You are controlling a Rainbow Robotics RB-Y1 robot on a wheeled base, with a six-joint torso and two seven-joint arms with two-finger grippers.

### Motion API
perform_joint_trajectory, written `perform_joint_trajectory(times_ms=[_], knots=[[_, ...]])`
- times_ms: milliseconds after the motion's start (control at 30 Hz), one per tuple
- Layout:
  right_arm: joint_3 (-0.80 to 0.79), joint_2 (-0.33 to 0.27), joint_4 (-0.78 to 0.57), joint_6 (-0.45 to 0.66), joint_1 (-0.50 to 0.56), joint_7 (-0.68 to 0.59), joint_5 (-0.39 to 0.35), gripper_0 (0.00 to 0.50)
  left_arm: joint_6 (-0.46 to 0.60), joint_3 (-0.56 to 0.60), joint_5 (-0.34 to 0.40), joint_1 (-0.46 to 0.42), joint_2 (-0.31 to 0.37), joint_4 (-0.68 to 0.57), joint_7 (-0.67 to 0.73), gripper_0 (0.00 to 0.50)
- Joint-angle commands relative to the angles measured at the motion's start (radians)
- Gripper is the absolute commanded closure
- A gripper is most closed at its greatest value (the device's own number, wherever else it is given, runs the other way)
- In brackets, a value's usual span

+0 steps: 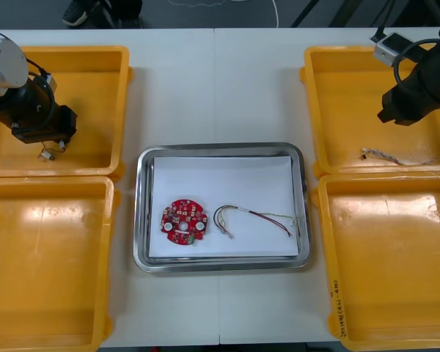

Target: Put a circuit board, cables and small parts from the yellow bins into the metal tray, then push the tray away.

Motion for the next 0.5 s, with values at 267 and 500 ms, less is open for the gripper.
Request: perform_joint_trajectory(times_ms=[267,500], knots=[[0.076,-0.089,0.025,-0.045,-0.046,0.397,0.008,0.0,-0.005,0.033,-0.018,0.014,0.004,-0.018,0.009,0.5],[0.148,-0.132,0.025,-0.094,-0.032,0.52,0.015,0.0,0.073,0.047,-0.009,0.014,0.044,-0.096,0.026,0.5]])
